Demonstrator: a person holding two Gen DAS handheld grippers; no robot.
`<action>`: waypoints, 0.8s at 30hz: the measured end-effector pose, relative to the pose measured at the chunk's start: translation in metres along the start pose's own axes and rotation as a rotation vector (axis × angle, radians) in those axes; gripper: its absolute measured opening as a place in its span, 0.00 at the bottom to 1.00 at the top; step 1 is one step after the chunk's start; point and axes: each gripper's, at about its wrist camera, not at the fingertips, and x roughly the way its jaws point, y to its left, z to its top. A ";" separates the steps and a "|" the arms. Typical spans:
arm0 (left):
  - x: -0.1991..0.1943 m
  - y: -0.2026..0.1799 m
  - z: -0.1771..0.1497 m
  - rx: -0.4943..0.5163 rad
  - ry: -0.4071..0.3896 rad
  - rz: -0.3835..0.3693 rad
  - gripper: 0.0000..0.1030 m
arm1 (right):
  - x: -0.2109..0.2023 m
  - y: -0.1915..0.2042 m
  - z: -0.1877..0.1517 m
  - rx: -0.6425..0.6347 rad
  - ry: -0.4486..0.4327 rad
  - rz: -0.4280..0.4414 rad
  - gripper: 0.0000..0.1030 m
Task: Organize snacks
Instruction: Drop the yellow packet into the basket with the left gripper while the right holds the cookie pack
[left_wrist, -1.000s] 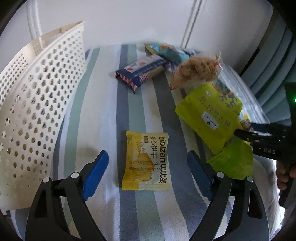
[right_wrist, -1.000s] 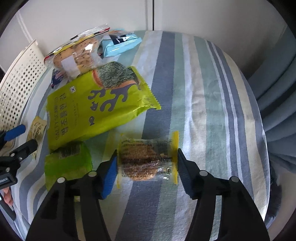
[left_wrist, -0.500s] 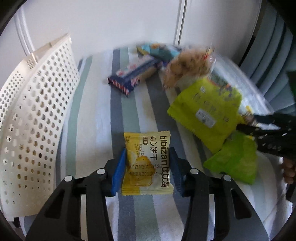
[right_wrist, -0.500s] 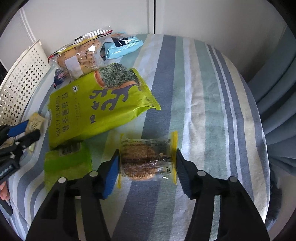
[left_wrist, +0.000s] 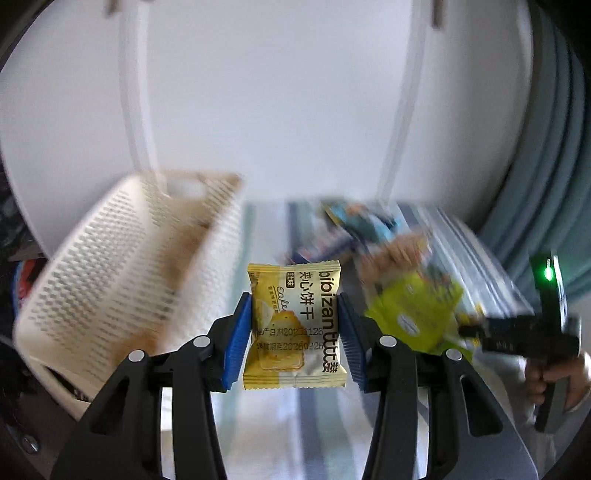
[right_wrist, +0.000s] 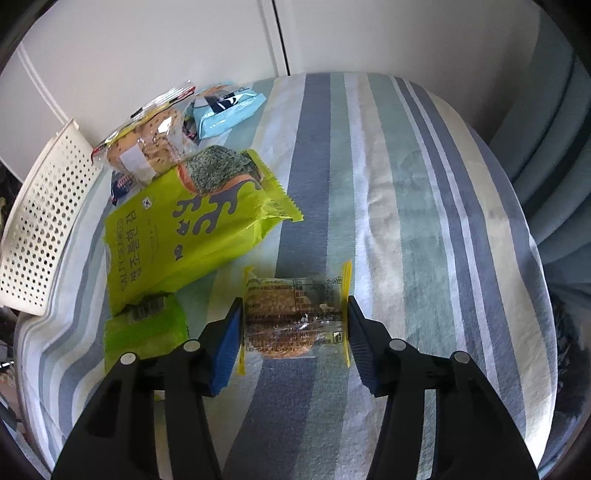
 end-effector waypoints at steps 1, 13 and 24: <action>-0.004 0.008 0.003 -0.018 -0.017 0.014 0.46 | 0.000 -0.001 0.000 0.005 -0.002 0.002 0.52; 0.001 0.107 -0.003 -0.243 -0.031 0.195 0.46 | 0.001 -0.004 0.002 0.029 -0.022 0.005 0.52; 0.007 0.117 -0.011 -0.269 -0.035 0.249 0.92 | 0.000 -0.003 0.000 0.028 -0.027 -0.002 0.52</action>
